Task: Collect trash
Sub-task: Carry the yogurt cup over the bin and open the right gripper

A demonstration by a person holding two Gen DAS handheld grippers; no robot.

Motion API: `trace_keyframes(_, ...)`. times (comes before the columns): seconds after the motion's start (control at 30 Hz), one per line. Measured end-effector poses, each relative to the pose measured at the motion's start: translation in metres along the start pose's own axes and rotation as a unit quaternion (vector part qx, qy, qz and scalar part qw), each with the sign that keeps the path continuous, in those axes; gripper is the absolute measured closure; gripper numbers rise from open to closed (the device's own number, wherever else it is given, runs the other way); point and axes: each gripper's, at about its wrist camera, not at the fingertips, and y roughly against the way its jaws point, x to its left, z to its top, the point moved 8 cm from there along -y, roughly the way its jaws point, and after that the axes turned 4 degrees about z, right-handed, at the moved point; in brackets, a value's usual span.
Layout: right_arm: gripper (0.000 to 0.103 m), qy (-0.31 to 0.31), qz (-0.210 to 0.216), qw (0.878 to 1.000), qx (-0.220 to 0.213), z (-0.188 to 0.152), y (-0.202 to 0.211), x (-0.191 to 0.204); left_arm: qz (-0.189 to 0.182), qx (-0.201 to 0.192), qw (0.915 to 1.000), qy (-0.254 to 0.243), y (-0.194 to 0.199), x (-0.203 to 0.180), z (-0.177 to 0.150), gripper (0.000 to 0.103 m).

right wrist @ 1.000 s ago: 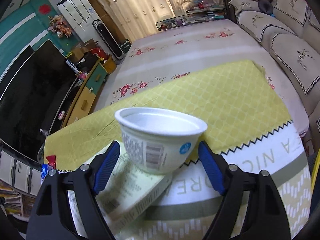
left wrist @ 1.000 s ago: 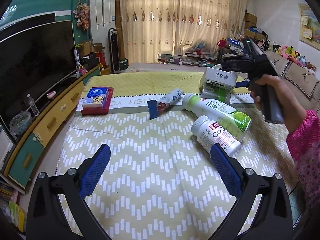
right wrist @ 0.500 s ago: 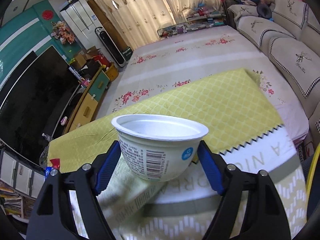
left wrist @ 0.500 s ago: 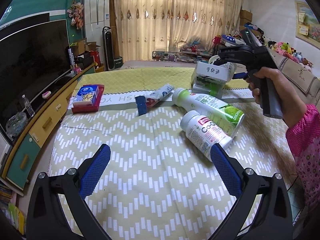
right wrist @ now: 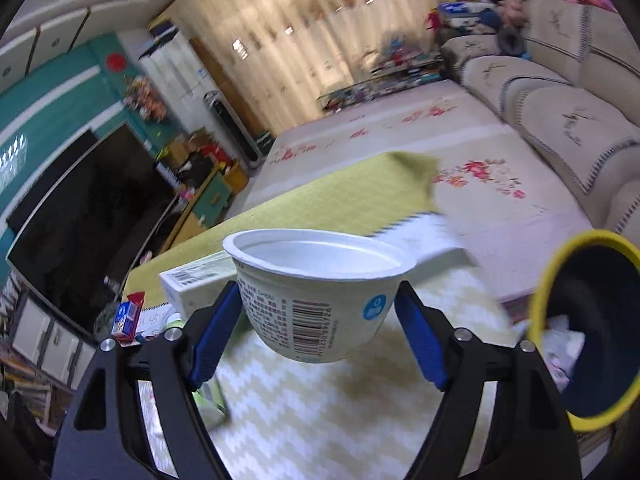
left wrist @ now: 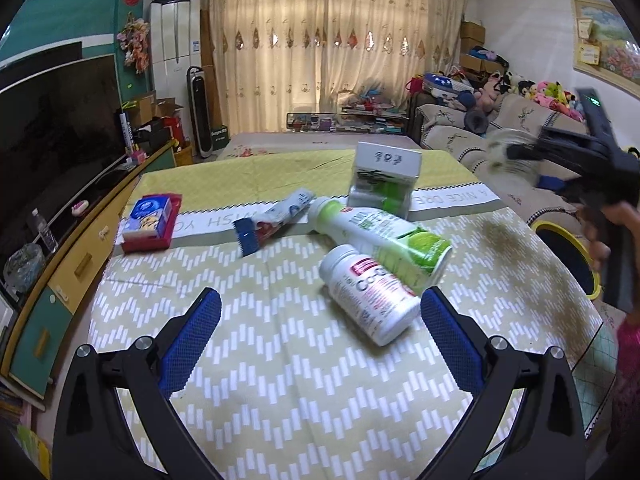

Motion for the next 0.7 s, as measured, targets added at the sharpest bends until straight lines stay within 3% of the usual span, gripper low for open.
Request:
trace_keyframes(0.17,0.029,-0.030,-0.078,0.996,-0.026,-0.011,0.046,-0.080,-0.007,-0.005,0.9999,-0.013,-0.001,-0.015,0.006,0.005)
trace_keyframes(0.4,0.029,-0.094,-0.166,0.981,-0.030,-0.025,0.074,-0.191,-0.015,-0.010,0.9996,-0.020,-0.002,-0.028,0.014,0.005)
trace_keyframes(0.57,0.028,-0.114,-0.204,0.972,-0.019,-0.032,0.078,-0.238,-0.015,-0.007,0.9994,-0.032,-0.005,-0.037,0.018,0.005)
trace_keyframes(0.7,0.023,-0.121,-0.218,0.968,-0.023,-0.032,0.081,-0.250,-0.018,-0.009,0.9992,-0.034,-0.005,-0.043,0.023,0.005)
